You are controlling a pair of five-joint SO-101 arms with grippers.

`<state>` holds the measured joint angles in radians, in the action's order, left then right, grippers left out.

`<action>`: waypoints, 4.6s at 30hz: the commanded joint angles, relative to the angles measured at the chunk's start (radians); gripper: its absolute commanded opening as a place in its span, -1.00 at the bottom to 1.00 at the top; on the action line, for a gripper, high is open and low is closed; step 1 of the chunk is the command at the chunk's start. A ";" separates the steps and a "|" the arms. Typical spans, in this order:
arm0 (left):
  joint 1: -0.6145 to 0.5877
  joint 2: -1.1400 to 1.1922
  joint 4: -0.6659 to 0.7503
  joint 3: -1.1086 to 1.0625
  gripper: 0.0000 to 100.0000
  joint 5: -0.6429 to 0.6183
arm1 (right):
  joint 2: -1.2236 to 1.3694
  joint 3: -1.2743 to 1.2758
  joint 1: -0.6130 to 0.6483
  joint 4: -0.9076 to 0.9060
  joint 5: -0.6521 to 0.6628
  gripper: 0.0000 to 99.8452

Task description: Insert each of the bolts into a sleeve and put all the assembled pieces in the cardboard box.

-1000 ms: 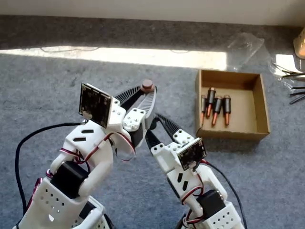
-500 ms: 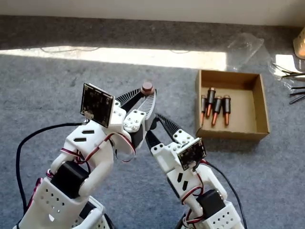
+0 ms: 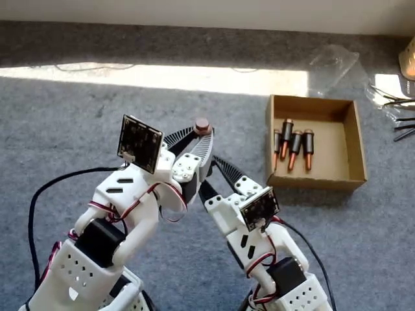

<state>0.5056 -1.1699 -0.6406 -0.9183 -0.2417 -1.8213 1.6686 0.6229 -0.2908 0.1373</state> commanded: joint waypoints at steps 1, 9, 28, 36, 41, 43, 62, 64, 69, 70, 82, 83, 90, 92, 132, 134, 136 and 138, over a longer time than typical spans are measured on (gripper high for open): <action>-0.010 -0.004 0.005 -0.012 -0.99 -0.014 | -0.001 0.097 0.005 0.001 0.009 -0.99; -0.013 -0.005 0.005 -0.042 -0.99 -0.014 | -0.001 0.097 0.005 0.001 0.009 -0.99; -0.008 -0.005 0.114 -0.153 -0.99 -0.015 | -0.001 0.097 0.005 0.001 0.009 -0.99; -0.013 -0.005 0.107 -0.153 -0.99 -0.008 | -0.002 0.097 0.005 0.001 0.009 -0.99; -0.007 -0.005 0.107 -0.153 -0.99 -0.009 | -0.004 0.097 0.005 0.001 0.009 -0.99; -0.007 -0.007 0.107 -0.153 -0.99 -0.014 | -0.004 0.097 0.005 0.001 0.009 -0.99; -0.013 -0.274 0.114 -0.302 -0.99 -0.008 | -0.008 0.097 0.005 0.001 0.009 -0.99; -0.013 -0.274 0.114 -0.303 -0.99 -0.006 | -0.008 0.097 0.005 0.001 0.009 -0.99; -0.015 -0.274 0.114 -0.302 -0.99 -0.006 | -0.008 0.097 0.005 0.001 0.009 -0.99; -0.015 -0.274 0.114 -0.302 -0.99 -0.006 | -0.008 0.097 0.005 0.001 0.009 -0.99; -0.015 -0.274 0.110 -0.306 -0.58 0.089 | -0.008 0.097 0.005 0.001 0.009 -0.99; -0.015 -0.274 0.110 -0.306 -0.58 0.091 | -0.008 0.097 0.005 0.001 0.009 -0.99; -0.015 -0.274 0.112 -0.305 -0.58 0.158 | -0.008 0.097 0.005 0.001 0.009 -0.99; -0.015 -0.274 0.112 -0.306 -0.58 0.180 | -0.008 0.097 0.005 0.001 0.009 -0.99; -0.424 -0.285 0.160 -0.248 -0.87 0.184 | -0.008 0.097 -0.048 0.002 0.009 -0.99; -0.467 -0.285 0.158 -0.263 -0.90 0.184 | -0.008 0.097 -0.050 0.002 0.009 -0.99; -0.503 -0.285 0.161 -0.283 -0.93 0.184 | -0.008 0.097 -0.050 0.002 0.009 -0.99; -0.529 -0.285 0.160 -0.300 -0.96 0.184 | -0.008 0.097 -0.050 0.001 0.009 -0.99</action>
<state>0.0207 -1.4431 -0.4994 -1.2206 -0.0606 -1.8213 1.6701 0.5907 -0.2908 0.1389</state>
